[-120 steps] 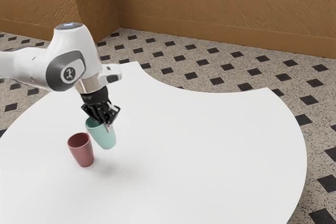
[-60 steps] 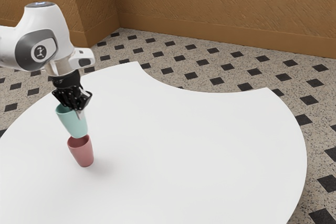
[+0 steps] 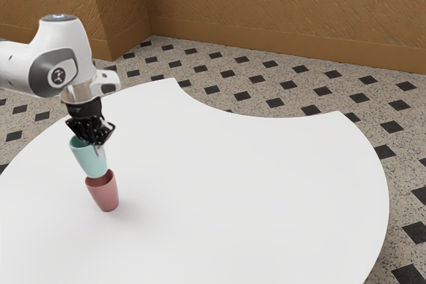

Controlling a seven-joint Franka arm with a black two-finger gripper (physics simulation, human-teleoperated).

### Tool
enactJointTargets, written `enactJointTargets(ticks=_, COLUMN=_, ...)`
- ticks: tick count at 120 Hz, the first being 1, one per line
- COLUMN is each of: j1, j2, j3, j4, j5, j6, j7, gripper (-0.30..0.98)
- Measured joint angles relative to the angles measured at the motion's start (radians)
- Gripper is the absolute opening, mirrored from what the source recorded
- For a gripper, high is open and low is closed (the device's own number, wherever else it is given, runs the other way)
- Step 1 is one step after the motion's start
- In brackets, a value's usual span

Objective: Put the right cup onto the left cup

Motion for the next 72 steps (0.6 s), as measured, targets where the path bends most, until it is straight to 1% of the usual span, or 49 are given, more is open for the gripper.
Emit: enactJointTargets(ticks=72, j1=0.001, j2=0.093, j3=0.014, j4=-0.002, j5=0.003, j6=0.043, j7=0.008, gripper=-0.10)
